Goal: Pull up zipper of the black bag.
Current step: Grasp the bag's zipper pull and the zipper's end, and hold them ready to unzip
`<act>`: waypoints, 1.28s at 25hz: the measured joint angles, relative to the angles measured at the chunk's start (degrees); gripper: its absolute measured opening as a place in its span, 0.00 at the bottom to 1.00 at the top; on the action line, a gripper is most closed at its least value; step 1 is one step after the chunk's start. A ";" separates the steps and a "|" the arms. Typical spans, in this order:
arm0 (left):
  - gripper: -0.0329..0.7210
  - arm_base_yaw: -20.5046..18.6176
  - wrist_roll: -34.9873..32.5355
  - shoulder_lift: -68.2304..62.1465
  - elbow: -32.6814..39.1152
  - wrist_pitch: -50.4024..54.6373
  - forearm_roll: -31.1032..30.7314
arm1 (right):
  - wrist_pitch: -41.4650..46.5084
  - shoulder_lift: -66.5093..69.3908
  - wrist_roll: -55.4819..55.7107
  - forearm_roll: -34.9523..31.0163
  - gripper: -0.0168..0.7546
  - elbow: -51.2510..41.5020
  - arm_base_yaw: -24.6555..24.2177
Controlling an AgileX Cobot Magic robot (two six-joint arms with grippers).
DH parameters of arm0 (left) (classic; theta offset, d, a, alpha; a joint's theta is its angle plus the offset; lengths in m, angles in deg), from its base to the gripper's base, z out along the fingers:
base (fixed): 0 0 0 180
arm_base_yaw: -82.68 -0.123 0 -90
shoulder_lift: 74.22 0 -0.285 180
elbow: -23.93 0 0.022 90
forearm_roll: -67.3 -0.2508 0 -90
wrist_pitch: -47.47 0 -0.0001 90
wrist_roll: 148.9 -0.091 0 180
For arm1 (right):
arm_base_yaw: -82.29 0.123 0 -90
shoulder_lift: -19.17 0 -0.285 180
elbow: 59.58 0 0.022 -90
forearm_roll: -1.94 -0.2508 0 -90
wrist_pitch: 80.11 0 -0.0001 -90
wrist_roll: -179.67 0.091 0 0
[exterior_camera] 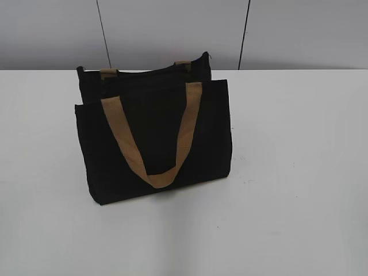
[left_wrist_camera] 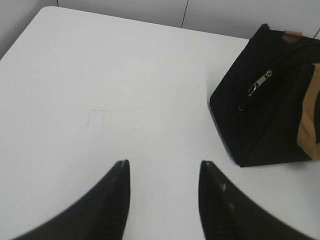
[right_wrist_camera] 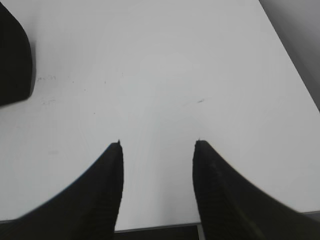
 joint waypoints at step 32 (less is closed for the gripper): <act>0.49 4.45 -9.84 -33.84 -0.88 -50.79 6.71 | 0.00 0.00 0.00 0.00 0.49 0.00 0.00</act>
